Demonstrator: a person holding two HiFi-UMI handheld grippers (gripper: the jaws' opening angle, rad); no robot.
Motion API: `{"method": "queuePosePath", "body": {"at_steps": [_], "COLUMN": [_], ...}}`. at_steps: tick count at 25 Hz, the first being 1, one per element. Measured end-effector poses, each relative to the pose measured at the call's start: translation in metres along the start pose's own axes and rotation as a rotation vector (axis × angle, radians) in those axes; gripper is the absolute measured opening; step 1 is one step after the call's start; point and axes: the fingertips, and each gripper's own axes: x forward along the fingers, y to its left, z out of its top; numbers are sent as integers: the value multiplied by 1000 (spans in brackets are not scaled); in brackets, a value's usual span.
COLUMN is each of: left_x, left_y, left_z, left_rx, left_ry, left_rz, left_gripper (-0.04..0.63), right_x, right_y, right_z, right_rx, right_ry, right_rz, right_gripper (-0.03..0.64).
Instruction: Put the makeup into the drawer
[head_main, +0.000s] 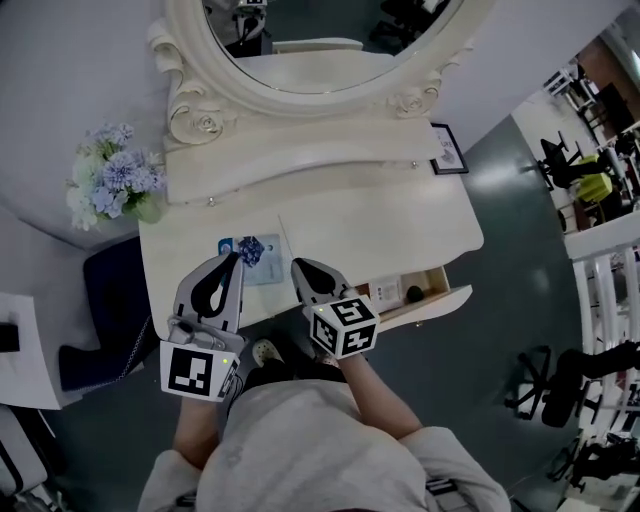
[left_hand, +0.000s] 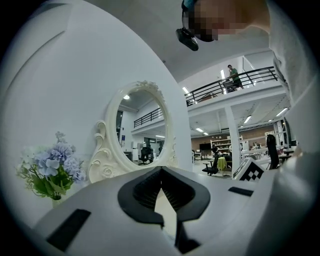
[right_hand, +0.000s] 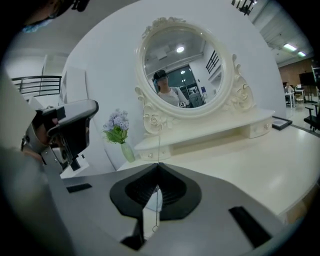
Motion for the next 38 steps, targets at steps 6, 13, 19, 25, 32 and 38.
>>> {"method": "queuePosePath", "body": {"at_steps": [6,13,19,25,32,38], "left_x": [22,40,55,62,67,70], "left_y": [-47,-92,-123,-157,-184,-196], "left_z": [4,2,9,2,2,4], "left_rx": [-1,8,12,23,23,39], "left_ry": [-12,9,-19,12,14,17], "left_rz": [-68,-136,-178,-234,-255,-242], "left_gripper": [14,14,14,14,14,14], "right_x": [-49,-101,-141,-177,-198,-206], "right_y": [-33,-84,-123,-153,-173,-196], "right_z": [21,23,21,15,-10,-39], "right_rx": [-6,-1,23,-2,-164,-281], "right_ry": [-80,-133,-171,-187,-94,35], "right_rz": [-30,-105,-179,-220,-174,-131], "right_gripper": [21,21,21,21,21,21]}}
